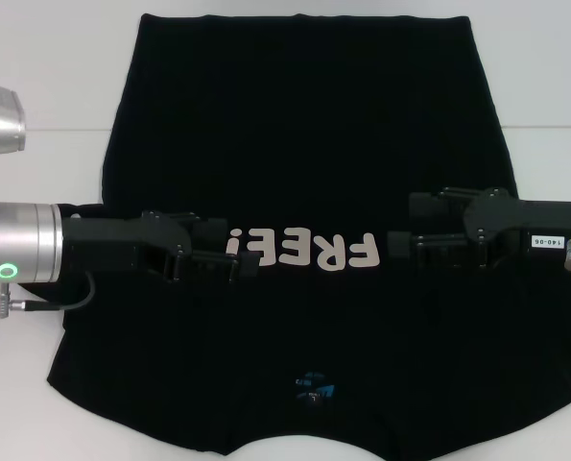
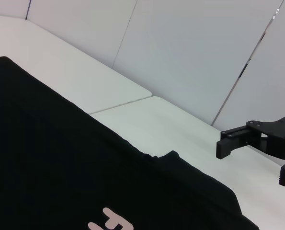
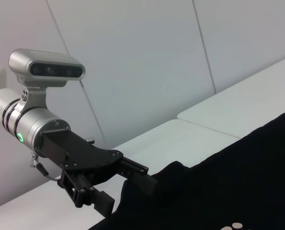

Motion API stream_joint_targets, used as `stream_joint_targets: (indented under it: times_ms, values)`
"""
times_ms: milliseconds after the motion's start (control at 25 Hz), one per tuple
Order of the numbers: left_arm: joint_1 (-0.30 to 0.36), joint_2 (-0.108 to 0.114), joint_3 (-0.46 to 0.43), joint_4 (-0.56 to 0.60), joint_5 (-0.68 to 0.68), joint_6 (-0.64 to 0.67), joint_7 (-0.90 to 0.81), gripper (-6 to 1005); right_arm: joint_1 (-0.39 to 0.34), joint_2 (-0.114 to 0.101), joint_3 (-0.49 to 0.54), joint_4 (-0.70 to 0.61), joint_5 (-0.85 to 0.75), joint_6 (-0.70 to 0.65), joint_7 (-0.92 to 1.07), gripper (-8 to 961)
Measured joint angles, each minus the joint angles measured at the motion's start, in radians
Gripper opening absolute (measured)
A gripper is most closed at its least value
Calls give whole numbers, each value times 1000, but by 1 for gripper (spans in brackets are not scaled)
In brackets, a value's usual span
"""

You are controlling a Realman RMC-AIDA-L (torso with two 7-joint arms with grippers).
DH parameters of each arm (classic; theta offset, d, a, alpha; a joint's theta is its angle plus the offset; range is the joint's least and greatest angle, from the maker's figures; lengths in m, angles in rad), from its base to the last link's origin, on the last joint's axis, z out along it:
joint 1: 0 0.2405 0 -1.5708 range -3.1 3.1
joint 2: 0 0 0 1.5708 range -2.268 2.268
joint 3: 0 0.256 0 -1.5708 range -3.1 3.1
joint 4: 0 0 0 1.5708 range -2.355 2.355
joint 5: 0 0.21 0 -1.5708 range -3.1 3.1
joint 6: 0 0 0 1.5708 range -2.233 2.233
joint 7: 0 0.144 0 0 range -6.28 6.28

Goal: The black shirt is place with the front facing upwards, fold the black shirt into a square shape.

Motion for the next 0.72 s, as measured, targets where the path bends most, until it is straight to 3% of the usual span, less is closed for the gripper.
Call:
stream_joint_targets:
  times_ms: [480, 720]
  values:
    - [3, 0, -33, -1, 0, 3, -4, 930, 0, 1, 7, 0, 0, 2, 0, 926]
    - [26, 16, -76, -42, 17, -106, -54, 931, 2, 7, 9, 0, 0, 26, -1, 927]
